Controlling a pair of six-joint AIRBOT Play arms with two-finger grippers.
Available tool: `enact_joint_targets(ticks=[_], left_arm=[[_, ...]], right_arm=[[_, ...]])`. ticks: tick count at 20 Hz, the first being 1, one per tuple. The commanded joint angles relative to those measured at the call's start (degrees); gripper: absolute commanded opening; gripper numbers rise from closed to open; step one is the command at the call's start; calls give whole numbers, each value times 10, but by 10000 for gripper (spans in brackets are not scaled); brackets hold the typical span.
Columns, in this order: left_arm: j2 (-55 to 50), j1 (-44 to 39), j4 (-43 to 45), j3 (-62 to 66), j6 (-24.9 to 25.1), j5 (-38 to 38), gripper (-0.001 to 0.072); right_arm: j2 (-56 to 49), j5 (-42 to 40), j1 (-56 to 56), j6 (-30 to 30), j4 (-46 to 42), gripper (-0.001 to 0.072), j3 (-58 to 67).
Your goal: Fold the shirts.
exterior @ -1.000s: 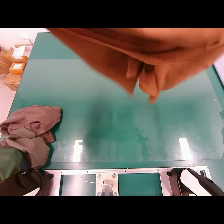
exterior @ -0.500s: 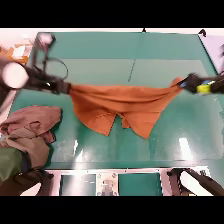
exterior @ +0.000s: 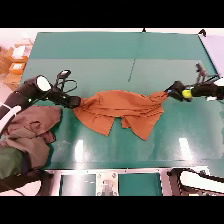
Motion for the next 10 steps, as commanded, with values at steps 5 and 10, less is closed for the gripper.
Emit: enact_joint_targets(ticks=[5,10], left_arm=[[-16,38,1,30,16,-36,31],[-16,37,-2,30,16,-38,31]], right_arm=[[43,85,-100,-29,-23,375,-100],[-58,10,-60,-118,87,373,-169]])
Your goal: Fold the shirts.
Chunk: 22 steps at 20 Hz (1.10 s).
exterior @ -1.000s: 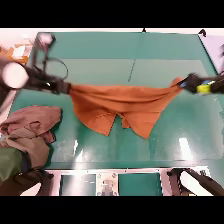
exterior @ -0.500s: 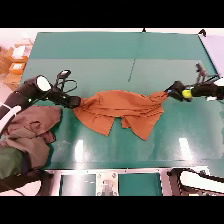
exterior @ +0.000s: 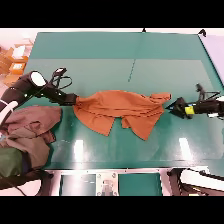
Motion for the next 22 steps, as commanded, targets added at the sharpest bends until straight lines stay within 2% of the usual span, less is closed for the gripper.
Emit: enact_joint_targets(ticks=[1,3,6,7,9,10,12,14,16,19,22], left_arm=[[0,2,-2,1,1,-4,31],[0,2,-2,1,1,-4,31],[0,2,-2,1,1,-9,30],[0,3,-2,1,1,-9,31],[0,2,-2,1,1,-9,31],[0,2,-3,1,1,-9,31],[0,2,-9,2,1,-11,31],[0,3,-19,4,1,-16,31],[3,3,-17,48,11,-52,30],[39,3,-16,214,9,-98,31],[81,2,-16,431,-12,-96,31]], right_arm=[[-68,-25,17,-68,87,372,-25],[-86,-24,22,-86,123,368,-12],[-85,5,21,-85,126,285,30],[-85,22,21,-80,126,281,42],[-85,53,23,-68,126,198,55],[-85,68,25,-66,128,190,56],[-85,97,30,-66,127,28,54],[-84,100,38,-67,129,18,55],[-64,106,32,-68,171,17,73],[14,121,6,-61,271,16,188],[100,90,-31,-31,304,17,367]])
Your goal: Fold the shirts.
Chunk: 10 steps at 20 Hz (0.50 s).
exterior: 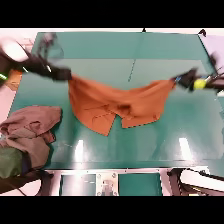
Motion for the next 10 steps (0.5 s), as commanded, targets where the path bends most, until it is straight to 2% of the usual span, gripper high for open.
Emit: enact_joint_targets(ticks=[1,3,4,6,10], left_arm=[[41,0,-1,238,-23,-13,31],[61,0,-1,357,-36,-7,31],[87,0,-2,376,-39,16,31],[147,0,-1,375,-39,52,31],[236,0,-1,375,-39,66,31]], right_arm=[[96,-40,-42,33,54,17,189],[148,-87,-75,46,54,17,285],[174,-110,-95,46,54,17,320],[232,-163,-147,46,49,17,370],[311,-235,-208,46,22,17,387]])
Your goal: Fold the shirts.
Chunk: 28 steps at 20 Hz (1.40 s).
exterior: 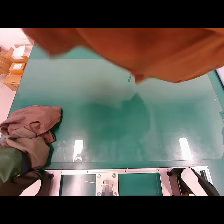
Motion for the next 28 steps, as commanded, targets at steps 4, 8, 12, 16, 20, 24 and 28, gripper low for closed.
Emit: enact_joint_targets(ticks=[4,8,12,16,20,24,28], left_arm=[[76,0,18,8,-5,-5,31],[74,0,36,-130,-14,3,31],[44,0,35,-329,-14,109,31],[-113,0,-10,-420,6,175,31],[-320,0,-127,-421,58,277,31],[-447,0,-250,-421,103,334,262],[-448,33,-241,-393,155,240,378]], right_arm=[[66,-65,-40,3,-28,17,32],[41,-32,-30,4,-44,17,1],[-20,-20,76,-24,-50,18,-155],[-147,-75,190,-40,-130,18,-293],[-341,-128,224,-41,-133,18,-293],[-480,-127,227,-26,-130,19,-268],[-491,-73,186,-26,-135,316,-248]])
